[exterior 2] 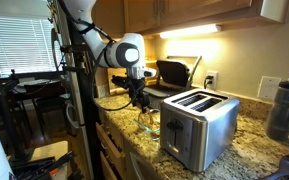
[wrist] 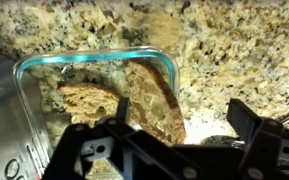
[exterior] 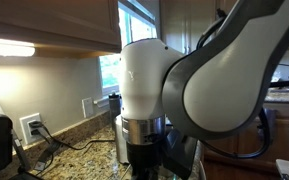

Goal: Put a slice of bread in the toaster and push down the lever

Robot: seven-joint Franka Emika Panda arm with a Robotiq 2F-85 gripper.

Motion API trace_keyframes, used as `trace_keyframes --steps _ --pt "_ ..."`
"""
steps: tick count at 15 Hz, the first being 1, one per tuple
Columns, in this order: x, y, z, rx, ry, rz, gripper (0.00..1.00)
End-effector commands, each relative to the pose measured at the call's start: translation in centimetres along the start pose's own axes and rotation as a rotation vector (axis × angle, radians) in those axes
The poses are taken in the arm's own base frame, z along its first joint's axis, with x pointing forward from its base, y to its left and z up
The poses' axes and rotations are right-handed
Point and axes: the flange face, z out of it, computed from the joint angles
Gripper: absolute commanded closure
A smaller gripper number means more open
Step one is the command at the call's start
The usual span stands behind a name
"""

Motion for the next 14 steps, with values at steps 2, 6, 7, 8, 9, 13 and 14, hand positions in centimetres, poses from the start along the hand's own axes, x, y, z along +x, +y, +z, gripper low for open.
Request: trace_keyframes --steps 2,6,7,8,9,13,14 --pt "1.6 -0.2 1.2 -0.017 0.008 -0.002 0.0" --pt "2.7 0.1 2.1 -0.022 0.004 -0.006 0.27" --pt "2.9 0.2 2.2 -0.022 0.004 -0.005 0.33" --pt "3.1 0.2 2.3 -0.022 0.004 -0.003 0.4" --pt "3.3 0.4 2.5 -0.023 0.004 -0.002 0.47" --pt "4.1 1.4 1.9 -0.032 0.014 0.012 0.74" --pt "4.3 1.6 1.5 -0.03 0.019 0.016 0.8"
